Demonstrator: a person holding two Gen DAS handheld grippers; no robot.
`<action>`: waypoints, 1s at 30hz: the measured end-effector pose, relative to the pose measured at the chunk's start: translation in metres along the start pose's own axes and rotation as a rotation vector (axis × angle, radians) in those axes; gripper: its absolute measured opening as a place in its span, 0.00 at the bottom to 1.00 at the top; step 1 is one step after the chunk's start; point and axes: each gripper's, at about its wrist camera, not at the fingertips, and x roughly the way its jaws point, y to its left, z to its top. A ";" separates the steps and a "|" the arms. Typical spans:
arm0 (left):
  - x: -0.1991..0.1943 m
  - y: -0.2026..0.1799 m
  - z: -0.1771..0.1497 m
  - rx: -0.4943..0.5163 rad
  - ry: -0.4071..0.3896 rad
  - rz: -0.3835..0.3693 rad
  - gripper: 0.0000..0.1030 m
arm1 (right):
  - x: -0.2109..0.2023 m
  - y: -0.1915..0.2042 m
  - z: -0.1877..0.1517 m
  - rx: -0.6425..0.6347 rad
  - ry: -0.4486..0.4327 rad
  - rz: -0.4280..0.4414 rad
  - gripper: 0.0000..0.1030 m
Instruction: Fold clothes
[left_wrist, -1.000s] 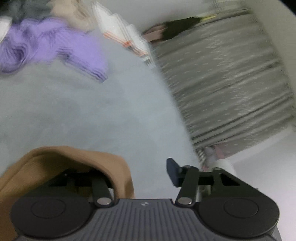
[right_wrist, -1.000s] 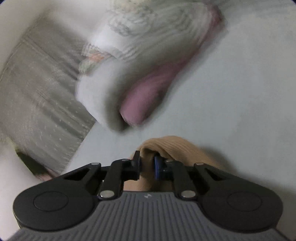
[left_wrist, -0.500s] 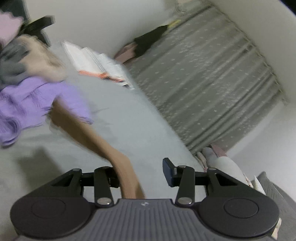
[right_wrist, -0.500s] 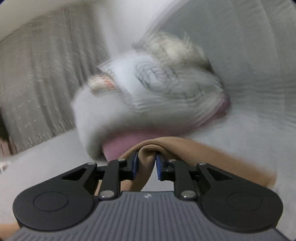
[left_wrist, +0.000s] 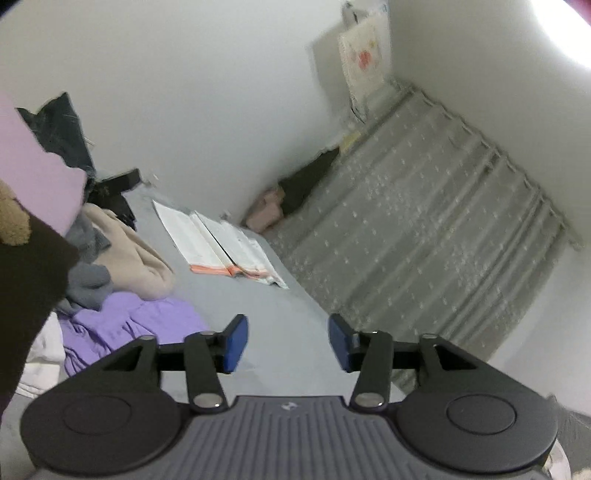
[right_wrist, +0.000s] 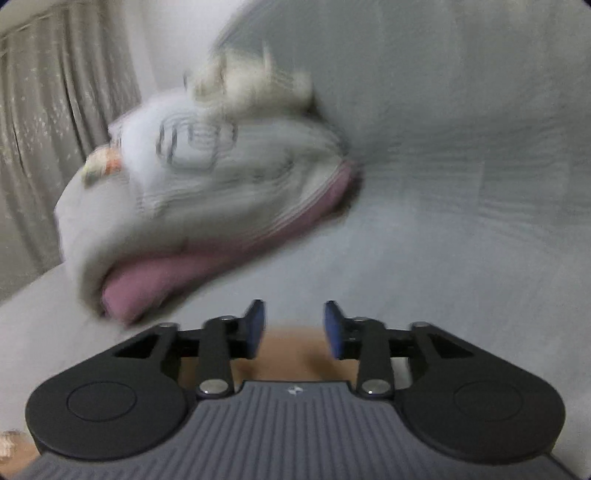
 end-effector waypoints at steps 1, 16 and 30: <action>0.015 -0.014 -0.008 0.070 0.127 -0.029 0.70 | 0.003 -0.001 -0.001 0.019 0.019 0.002 0.55; 0.138 -0.199 -0.234 0.928 1.029 -0.565 0.66 | 0.052 0.229 -0.078 -0.997 0.529 0.669 0.53; 0.135 -0.208 -0.269 1.236 0.882 -0.627 0.07 | 0.038 0.248 -0.091 -1.188 0.369 0.623 0.06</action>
